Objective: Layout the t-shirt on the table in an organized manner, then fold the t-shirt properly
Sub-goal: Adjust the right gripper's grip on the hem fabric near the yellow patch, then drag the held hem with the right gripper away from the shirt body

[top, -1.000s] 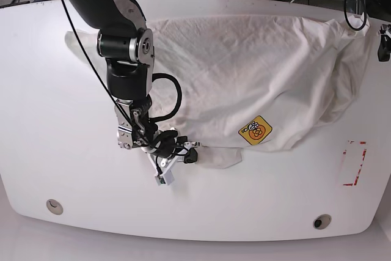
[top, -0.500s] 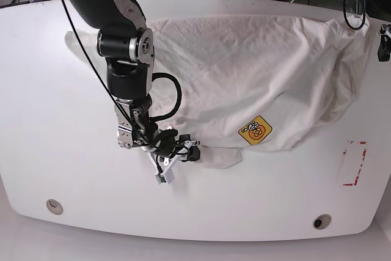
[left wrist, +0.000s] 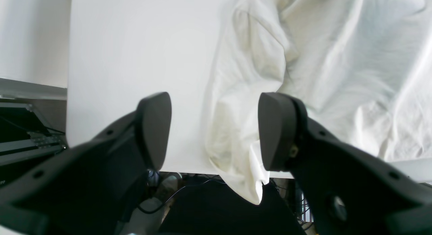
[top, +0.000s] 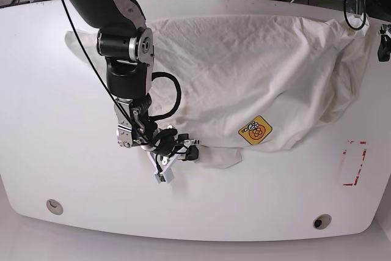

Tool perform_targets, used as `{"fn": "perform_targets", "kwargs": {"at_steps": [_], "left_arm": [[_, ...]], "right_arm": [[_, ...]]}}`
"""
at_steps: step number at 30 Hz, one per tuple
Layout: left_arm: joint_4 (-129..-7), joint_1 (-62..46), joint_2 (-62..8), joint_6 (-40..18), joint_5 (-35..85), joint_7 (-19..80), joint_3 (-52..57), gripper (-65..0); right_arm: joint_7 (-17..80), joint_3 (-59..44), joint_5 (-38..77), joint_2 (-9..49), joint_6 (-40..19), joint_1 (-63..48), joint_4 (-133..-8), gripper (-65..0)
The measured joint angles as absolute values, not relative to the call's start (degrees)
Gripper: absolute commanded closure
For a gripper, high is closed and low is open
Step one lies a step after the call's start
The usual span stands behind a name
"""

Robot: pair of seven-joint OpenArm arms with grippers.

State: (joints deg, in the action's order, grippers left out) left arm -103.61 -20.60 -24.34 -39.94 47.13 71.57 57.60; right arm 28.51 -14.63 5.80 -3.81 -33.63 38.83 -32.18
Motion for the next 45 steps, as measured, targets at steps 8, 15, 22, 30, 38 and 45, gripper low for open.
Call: {"fn": "perform_targets", "kwargs": {"at_steps": [8, 15, 22, 30, 38, 45], "left_arm": [[-103.6, -20.6, -24.3, -39.9, 47.1, 71.6, 57.6, -37.9], [-103.6, -20.6, -24.3, -39.9, 47.1, 71.6, 57.6, -37.9], [-103.6, -20.4, -24.3, -39.9, 47.1, 71.6, 57.6, -37.9], [-103.6, -20.3, -24.3, -39.9, 47.1, 71.6, 57.6, -37.9], [-103.6, -20.2, -24.4, -39.9, 47.0, 71.6, 57.5, -37.9], [-103.6, -20.3, -24.4, -39.9, 46.7, 71.6, 56.1, -37.9]], "right_arm": [[28.3, -14.6, 5.8, -3.8, -33.6, 38.3, -32.2, 0.0], [28.3, -14.5, 5.8, -3.9, -33.6, 36.9, -32.2, 0.0], [29.2, -14.5, 5.8, -4.0, -33.7, 36.5, -32.7, 0.0], [35.1, -14.5, 5.6, -4.0, -33.7, 35.8, -41.7, 0.0], [42.7, -14.5, 5.6, -3.7, -34.2, 36.0, -54.3, 0.0], [47.3, -14.3, 6.2, -1.3, -34.5, 37.4, -62.8, 0.0]]}}
